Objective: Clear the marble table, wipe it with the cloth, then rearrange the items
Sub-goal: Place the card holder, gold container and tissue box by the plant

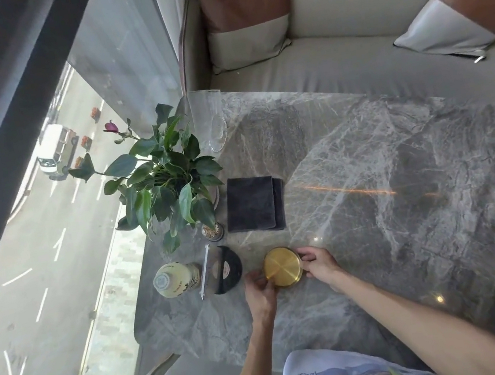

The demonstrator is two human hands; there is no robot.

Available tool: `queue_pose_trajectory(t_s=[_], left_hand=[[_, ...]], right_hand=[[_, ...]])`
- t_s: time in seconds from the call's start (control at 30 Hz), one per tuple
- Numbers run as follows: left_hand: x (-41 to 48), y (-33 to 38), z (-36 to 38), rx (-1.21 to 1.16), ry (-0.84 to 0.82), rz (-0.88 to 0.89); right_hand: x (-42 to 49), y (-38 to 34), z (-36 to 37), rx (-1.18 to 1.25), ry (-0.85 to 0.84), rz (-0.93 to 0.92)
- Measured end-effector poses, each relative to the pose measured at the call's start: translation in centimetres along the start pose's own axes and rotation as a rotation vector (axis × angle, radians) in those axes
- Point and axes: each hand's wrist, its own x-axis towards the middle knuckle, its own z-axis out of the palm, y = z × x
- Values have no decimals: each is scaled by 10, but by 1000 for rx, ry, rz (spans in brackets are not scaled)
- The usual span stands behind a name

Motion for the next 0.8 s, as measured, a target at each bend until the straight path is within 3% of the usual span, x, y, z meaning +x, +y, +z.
queue_pose_trajectory(t_s=[0.2, 0.43, 0.53, 0.67, 0.8], left_hand=[[-12, 6, -5, 108, -4, 11], [-50, 38, -8, 634, 204, 237], [-62, 48, 4, 805, 220, 343], [-81, 54, 47, 975, 91, 533], [-105, 54, 117, 1047, -118, 648]], right_hand=[[-3, -1, -4, 17, -30, -4], [-27, 3, -41, -159, 36, -226], [-50, 14, -75, -257, 63, -354], [-91, 46, -142, -322, 113, -340], [-134, 102, -222, -241, 336, -284]])
